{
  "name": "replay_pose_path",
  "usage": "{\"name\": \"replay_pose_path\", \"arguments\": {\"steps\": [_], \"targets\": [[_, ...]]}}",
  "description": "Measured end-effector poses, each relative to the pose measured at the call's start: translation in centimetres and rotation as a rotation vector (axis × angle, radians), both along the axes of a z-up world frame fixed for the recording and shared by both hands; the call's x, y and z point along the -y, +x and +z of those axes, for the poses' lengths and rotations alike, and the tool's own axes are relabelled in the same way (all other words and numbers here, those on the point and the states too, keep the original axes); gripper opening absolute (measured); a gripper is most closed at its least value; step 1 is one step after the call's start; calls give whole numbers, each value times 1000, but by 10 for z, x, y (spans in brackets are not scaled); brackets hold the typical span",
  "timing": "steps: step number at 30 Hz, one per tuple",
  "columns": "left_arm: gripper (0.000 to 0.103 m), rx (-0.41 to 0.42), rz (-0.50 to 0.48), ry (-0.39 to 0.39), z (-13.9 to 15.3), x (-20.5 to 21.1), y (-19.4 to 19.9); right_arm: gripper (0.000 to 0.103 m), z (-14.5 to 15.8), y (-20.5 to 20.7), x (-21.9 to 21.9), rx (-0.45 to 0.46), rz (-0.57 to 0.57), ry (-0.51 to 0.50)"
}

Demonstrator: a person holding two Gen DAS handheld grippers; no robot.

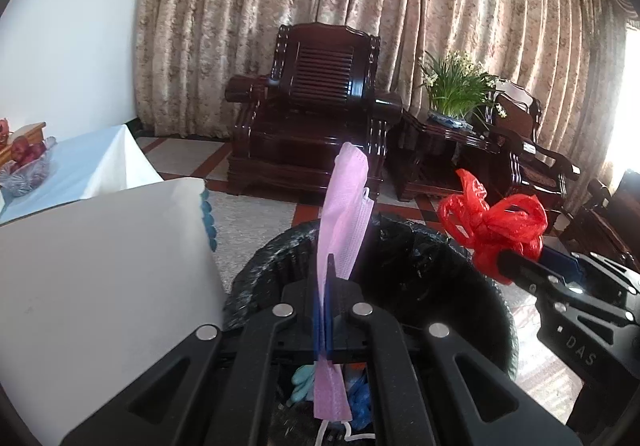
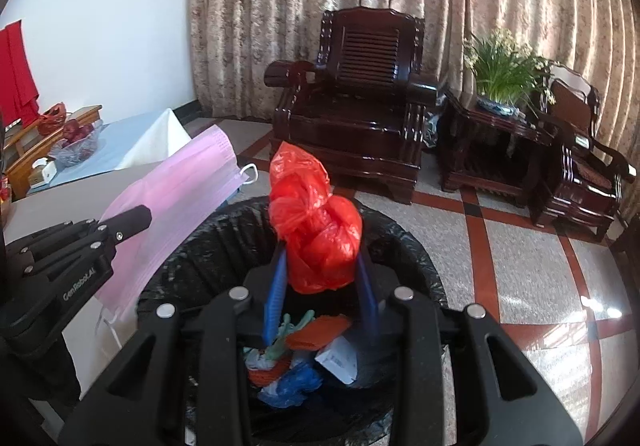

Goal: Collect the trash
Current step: 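Carry mask and red bag over the bin and open both tools to drop them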

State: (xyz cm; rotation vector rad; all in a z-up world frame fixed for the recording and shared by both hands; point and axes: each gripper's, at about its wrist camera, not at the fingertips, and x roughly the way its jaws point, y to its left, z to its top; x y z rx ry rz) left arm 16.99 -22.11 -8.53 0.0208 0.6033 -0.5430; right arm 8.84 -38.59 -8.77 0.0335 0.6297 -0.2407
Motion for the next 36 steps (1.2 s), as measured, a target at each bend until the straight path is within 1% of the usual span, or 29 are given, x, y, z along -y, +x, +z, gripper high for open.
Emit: {"name": "replay_pose_path", "arguments": {"steps": [6,11,13,14,16,17,18,19,20,21,23,24,27,32,36], "targets": [[2,-31,9,-2,-18,15,20,31,-16,15,16,-25,-24,9],[2,-61,-11,10,-30,26,34,32,-30,25,27,-42,-46,14],[5,-74,-19,8,-34,27,36,33,-33,29,30,-52,-52,13],[8,-82,-23,6,-36,26,39,35,-36,31,31,-59,-53,8],[32,-99,-37,1,-38,27,40,44,-40,32,31,-68,-63,-10],[37,-101,-42,-2,-39,26,41,59,-42,32,31,-72,-67,-16],[45,-102,-49,-5,-38,26,41,71,-44,32,32,-75,-74,-24],[55,-100,-53,-7,-38,24,40,76,-45,30,32,-71,-81,-33],[59,-98,-53,-8,-38,24,39,86,-45,29,31,-65,-89,-47],[65,-95,-51,-13,-36,21,38,93,-45,26,31,-60,-92,-55],[73,-93,-41,-15,-33,13,37,96,-44,24,30,-53,-90,-60],[79,-92,-33,-12,-31,11,38,98,-42,23,29,-53,-83,-49],[87,-69,-9,-11,-21,-6,36,98,-36,18,26,-53,-66,0],[93,-14,40,17,0,-40,24,98,-15,8,6,-27,-20,25],[97,7,111,23,17,-75,8,98,7,-3,-14,-7,27,39]]}}
